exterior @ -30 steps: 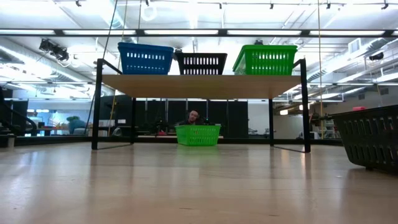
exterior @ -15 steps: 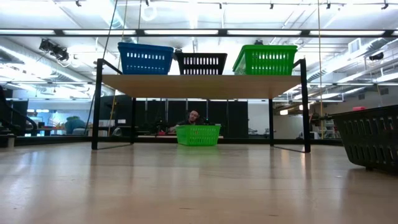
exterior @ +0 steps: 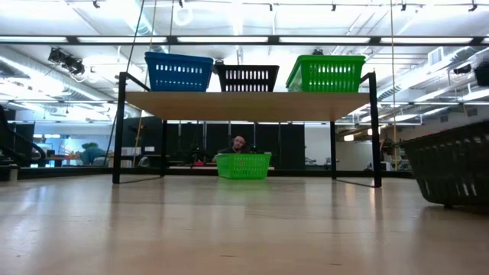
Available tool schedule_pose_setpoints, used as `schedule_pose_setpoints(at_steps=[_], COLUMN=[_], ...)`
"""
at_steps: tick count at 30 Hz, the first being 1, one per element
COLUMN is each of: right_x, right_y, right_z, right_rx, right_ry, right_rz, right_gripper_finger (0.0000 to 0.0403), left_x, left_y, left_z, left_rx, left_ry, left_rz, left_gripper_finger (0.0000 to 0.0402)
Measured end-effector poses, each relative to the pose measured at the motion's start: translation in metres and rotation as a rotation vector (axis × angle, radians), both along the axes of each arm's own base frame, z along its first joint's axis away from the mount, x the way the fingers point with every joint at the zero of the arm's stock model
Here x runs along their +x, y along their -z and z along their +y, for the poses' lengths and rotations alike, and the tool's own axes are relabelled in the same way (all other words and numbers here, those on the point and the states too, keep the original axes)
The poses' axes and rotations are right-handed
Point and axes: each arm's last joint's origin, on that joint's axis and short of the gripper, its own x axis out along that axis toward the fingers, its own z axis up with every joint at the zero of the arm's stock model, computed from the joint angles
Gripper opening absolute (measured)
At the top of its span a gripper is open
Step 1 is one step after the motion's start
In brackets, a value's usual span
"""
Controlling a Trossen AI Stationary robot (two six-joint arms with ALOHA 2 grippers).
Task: Stack baskets on shelf by color
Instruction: Stack the right black bin on top of the black bin on the shelf
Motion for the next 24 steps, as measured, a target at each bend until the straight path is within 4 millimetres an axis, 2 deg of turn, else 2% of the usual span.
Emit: schedule_pose_setpoints(at_steps=[4,10,14,19,24], right_x=[0.006,0.020,0.033,0.051,0.073], right_y=[-0.022,-0.086,-0.130,-0.179,-0.210], right_z=[-0.010,-0.024,-0.040,-0.072,-0.117], right_rx=[-0.033,-0.107,-0.163,-0.232,-0.252], right_ry=[-0.013,-0.117,-0.171,-0.204,-0.148], right_rz=[-0.013,-0.147,-0.227,-0.341,-0.429], right_gripper_finger=[0.0010,0.0009,0.0006,0.0007,0.0008], left_x=[0.000,-0.001,0.002,0.008,0.012], left_y=[0.000,0.002,0.001,0.000,-0.001], left_z=[0.000,0.003,0.008,0.016,0.023], left_rx=[0.002,0.051,0.082,0.098,0.122], left_ry=[-0.001,-0.043,-0.102,-0.170,-0.222], left_rz=[0.001,-0.001,-0.027,-0.052,-0.067], left_gripper_finger=[0.0118,0.0118,0.0118,0.0118,0.0118])
